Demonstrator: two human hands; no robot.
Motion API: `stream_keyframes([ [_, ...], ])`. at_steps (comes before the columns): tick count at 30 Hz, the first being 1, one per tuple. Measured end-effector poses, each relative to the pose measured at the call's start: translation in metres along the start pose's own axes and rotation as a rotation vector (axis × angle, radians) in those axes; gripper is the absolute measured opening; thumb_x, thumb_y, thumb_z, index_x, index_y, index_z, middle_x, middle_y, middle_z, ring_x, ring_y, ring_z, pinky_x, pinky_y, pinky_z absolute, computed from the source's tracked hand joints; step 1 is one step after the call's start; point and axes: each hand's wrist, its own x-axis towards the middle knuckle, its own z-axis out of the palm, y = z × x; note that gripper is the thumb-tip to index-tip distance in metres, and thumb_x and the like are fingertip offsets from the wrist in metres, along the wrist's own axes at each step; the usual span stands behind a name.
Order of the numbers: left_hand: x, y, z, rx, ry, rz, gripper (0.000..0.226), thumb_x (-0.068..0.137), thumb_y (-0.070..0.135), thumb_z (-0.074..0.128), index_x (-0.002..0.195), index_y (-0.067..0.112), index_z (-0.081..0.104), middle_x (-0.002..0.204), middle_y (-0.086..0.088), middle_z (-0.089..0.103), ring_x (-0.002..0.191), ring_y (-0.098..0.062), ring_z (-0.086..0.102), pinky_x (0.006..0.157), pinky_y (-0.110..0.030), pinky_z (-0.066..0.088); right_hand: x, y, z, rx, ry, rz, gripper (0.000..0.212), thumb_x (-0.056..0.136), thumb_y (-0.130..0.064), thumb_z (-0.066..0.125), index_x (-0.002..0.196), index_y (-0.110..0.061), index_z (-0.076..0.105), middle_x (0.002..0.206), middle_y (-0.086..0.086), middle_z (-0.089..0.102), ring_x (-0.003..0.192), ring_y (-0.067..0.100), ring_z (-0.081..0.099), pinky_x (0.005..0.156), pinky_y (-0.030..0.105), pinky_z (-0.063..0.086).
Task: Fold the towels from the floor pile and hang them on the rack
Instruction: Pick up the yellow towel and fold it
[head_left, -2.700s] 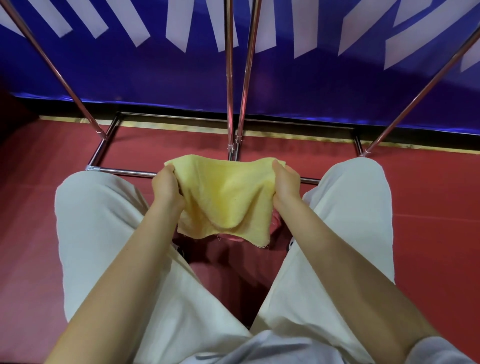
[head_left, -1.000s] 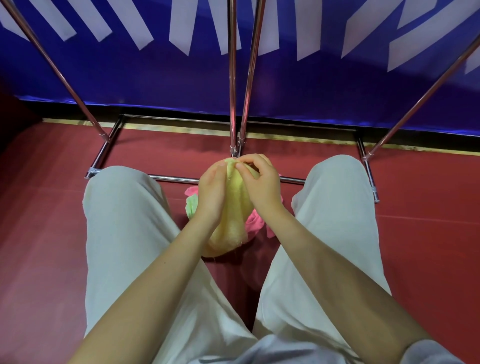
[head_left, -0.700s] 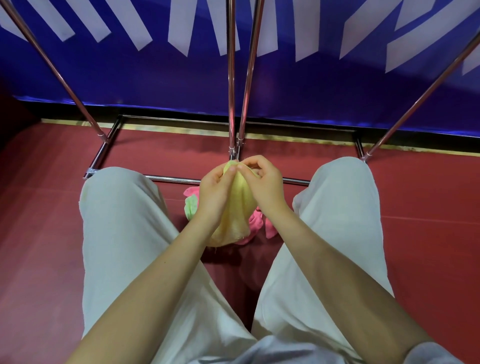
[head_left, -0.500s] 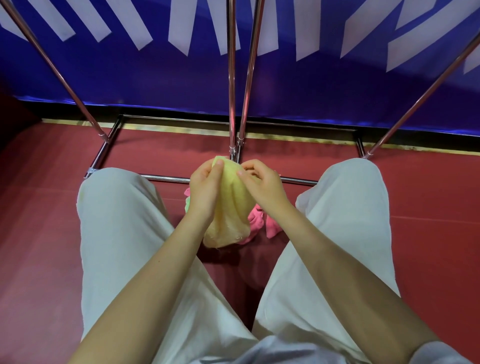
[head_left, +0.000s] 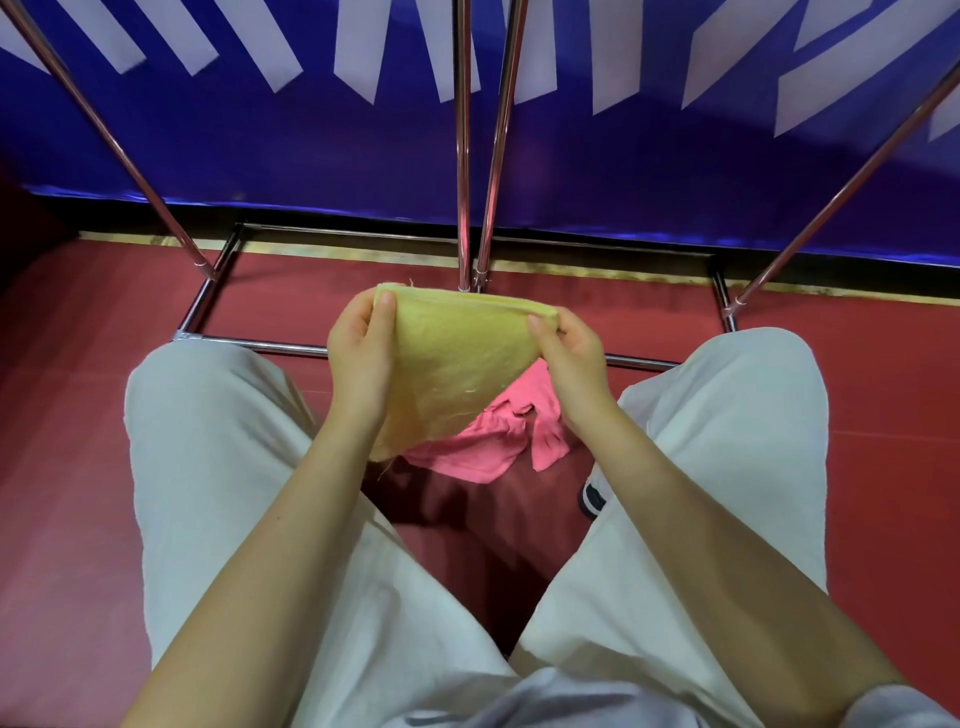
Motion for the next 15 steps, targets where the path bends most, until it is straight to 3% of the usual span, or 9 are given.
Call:
stream_keyframes([
  [3,-0.004,-0.003,0.007,0.011,-0.007,0.042,0.022,0.101,0.023,0.045,0.097,0.020,0.067,0.091,0.013,0.064,0.084,0.003,0.056,0.078,-0.020,0.044,-0.002,-0.005,-0.002,-0.029,0.060,-0.049,0.025,0.096,-0.014,0.052,0.073,-0.006,0.046,0.064,-0.003,0.038,0.059,0.004,0.033,0.055,0.021,0.029],
  [8,-0.006,-0.009,0.016,-0.040,0.015,0.006,0.027,0.102,0.025,0.043,0.106,0.011,0.066,0.099,0.006,0.063,0.089,-0.004,0.056,0.081,-0.023,0.045,0.000,-0.009,-0.001,-0.106,0.128,-0.125,0.029,0.097,-0.018,0.051,0.070,-0.026,0.042,0.060,-0.014,0.040,0.055,0.000,0.034,0.055,0.017,0.030],
  [12,-0.006,-0.007,0.022,-0.008,0.015,-0.013,0.027,0.103,0.028,0.041,0.085,0.014,0.056,0.079,0.010,0.051,0.072,-0.003,0.045,0.067,-0.020,0.038,0.004,-0.010,0.002,-0.092,0.173,-0.128,0.025,0.097,-0.020,0.052,0.073,-0.027,0.047,0.064,-0.015,0.043,0.061,-0.002,0.039,0.062,0.017,0.034],
  [15,-0.006,-0.006,0.026,0.013,0.032,-0.002,0.028,0.103,0.030,0.040,0.084,0.013,0.051,0.076,0.009,0.045,0.070,-0.004,0.040,0.065,-0.019,0.036,0.005,-0.010,0.006,-0.070,0.208,-0.114,0.024,0.096,-0.021,0.053,0.074,-0.029,0.049,0.064,-0.017,0.045,0.063,-0.004,0.043,0.065,0.015,0.035],
])
